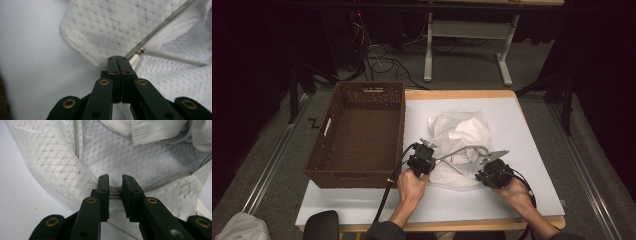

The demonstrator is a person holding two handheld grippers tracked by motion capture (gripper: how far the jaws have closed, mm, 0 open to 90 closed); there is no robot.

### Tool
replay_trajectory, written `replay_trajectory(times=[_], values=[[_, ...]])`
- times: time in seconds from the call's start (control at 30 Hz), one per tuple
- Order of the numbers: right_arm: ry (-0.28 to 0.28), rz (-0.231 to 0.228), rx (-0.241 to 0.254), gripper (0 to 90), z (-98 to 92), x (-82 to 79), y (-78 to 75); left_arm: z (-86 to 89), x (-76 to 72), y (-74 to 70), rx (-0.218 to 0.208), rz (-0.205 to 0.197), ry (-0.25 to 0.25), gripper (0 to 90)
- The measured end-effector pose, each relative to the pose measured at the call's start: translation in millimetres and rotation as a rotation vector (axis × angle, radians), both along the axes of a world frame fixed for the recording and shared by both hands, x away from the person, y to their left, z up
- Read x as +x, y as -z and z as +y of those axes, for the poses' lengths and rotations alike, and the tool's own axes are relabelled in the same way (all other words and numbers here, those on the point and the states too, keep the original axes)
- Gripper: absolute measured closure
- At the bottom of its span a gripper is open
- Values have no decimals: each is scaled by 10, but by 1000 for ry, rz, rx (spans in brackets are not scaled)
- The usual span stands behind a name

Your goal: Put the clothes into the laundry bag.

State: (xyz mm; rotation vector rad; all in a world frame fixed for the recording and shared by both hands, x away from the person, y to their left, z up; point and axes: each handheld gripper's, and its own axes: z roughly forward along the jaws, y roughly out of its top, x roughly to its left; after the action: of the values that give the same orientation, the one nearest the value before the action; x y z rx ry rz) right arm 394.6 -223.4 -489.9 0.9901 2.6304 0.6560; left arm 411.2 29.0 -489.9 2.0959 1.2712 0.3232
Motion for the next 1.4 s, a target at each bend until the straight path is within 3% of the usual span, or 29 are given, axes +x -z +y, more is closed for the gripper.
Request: replay_trajectory(times=[0.17,0.3,0.53,0.6,0.7,0.87,0.97,1.07,1.2,1.4], values=[[-5,-7,-11,764,16,5,-1,-66,37,129,32,33,22,867],[-4,-12,-14,742,25,2,-4,-77,39,133,10,55,32,838],[-27,-59,40,739,98,-28,-80,-52,8,158,21,26,59,876],[-58,-89,63,772,175,-58,-133,-46,1,156,24,29,67,896],[-79,-100,74,787,238,-61,-161,-40,-6,156,21,32,72,897],[-97,-107,107,787,418,-52,-174,-20,-51,164,5,40,94,898],[-119,-102,99,780,534,-47,-148,-8,-57,162,-7,48,96,898],[-130,-96,80,775,628,-33,-88,-22,-37,149,14,25,84,897],[-117,-83,82,768,606,-12,-47,-17,11,122,1,-6,54,896],[-101,-85,85,758,501,-13,-34,-42,15,97,-44,-44,48,886]])
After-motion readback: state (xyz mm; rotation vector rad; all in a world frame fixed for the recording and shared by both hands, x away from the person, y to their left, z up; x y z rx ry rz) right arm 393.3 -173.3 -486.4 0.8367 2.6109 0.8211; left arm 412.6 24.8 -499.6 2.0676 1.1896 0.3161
